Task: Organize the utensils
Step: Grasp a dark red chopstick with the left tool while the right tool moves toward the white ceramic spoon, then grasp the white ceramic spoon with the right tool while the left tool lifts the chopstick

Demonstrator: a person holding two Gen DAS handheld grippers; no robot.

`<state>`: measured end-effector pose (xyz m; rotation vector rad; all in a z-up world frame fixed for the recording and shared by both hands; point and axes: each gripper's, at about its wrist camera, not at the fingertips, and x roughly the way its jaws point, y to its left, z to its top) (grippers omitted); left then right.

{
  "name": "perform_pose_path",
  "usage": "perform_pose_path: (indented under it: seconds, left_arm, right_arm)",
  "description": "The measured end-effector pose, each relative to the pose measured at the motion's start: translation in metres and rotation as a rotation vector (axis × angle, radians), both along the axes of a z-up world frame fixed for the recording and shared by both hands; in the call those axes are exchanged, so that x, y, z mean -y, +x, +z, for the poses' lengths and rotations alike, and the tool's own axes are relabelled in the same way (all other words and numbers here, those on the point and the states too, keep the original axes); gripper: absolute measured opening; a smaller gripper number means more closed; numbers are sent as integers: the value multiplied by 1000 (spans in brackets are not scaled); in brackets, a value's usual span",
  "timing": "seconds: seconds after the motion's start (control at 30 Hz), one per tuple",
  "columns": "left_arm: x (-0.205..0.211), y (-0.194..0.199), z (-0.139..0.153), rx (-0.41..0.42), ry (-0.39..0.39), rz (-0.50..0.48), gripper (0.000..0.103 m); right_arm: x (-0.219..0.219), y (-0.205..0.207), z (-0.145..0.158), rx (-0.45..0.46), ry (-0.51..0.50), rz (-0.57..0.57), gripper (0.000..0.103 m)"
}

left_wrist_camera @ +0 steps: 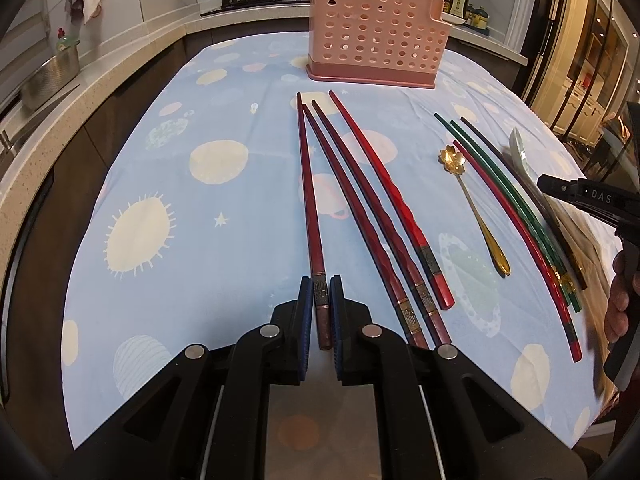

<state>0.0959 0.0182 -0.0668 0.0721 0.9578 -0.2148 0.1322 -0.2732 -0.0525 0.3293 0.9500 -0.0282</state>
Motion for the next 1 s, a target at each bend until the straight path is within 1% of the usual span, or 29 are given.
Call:
perform_pose_path:
  seconds: [0.2,0.3,0.4,0.47,0.57,0.77,0.93,1.0]
  left_arm:
    - [-1,1,0,-4,-8,-2,9]
    - [-2,1,0,-5,-18,-1,9]
    - [-5,1,-1,-10,-44,0,9]
    - [-8,1,0,-17,-68,0,9]
    - [-11,-1,0,-27,-92,-4,9]
    - [-14,-10,2,-19,-104,-12,8]
    - [-18,-4,-1,-24,-129,6,9]
    - [-18,-2,-1,-26,-149,8,17]
  right_arm:
    - [-8,-2,-3,0,25,23,12]
    - [-13,-6,-7,-6,13,36,13]
    - [-16,-8,-7,3,-18,40,12]
    - [-16,-10,-7,2,-14,42,9]
    - [-14,-17,-4,7,-13,33,8]
    - [-10,-36,12,39,-27,10,7]
    - [-8,-48,19,45,-31,1,7]
    - [-8,-52,19,42,-27,1,7]
